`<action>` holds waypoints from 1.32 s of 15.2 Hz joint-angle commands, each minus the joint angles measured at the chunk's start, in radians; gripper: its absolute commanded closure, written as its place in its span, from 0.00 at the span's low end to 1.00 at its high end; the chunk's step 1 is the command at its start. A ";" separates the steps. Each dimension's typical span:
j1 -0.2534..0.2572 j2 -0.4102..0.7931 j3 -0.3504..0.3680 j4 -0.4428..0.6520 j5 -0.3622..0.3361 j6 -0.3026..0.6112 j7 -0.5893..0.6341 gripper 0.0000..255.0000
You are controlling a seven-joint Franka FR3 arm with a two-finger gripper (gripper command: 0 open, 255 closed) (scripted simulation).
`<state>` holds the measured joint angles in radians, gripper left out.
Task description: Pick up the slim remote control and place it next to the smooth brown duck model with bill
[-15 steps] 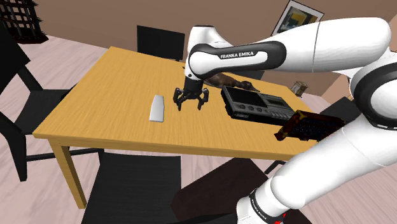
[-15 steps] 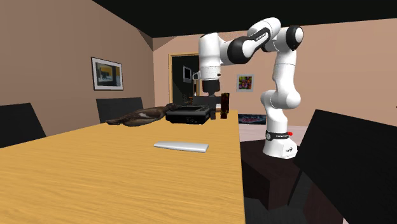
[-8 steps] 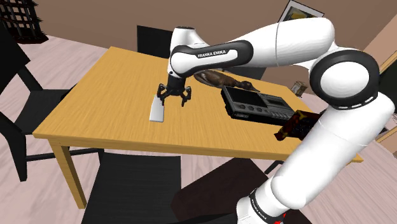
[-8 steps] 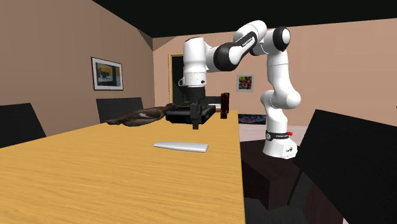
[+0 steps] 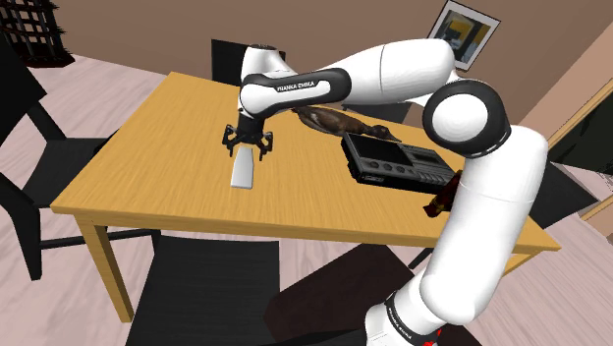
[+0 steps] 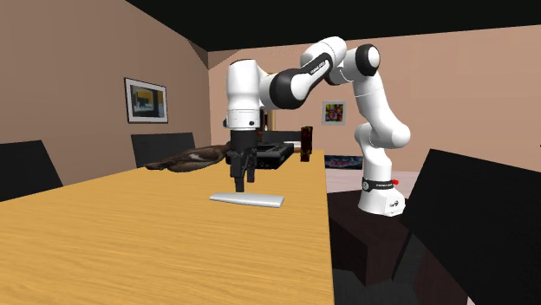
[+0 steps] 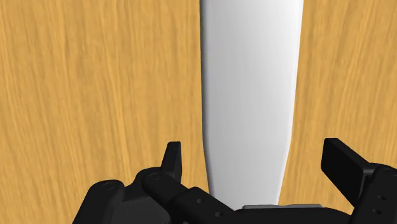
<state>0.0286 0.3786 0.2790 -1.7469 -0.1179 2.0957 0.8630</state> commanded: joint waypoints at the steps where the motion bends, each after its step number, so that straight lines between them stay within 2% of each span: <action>1: 0.003 0.021 -0.003 0.002 -0.006 0.021 0.007 0.00; 6: 0.006 0.049 -0.008 -0.022 -0.017 0.072 0.013 0.00; 13: 0.006 0.049 -0.008 -0.021 -0.017 0.071 0.013 0.00; 14: 0.006 0.049 -0.008 -0.021 -0.017 0.071 0.013 1.00; 20: 0.006 0.049 -0.008 -0.022 -0.017 0.071 0.013 1.00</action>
<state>0.0348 0.4279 0.2709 -1.7684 -0.1346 2.1671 0.8762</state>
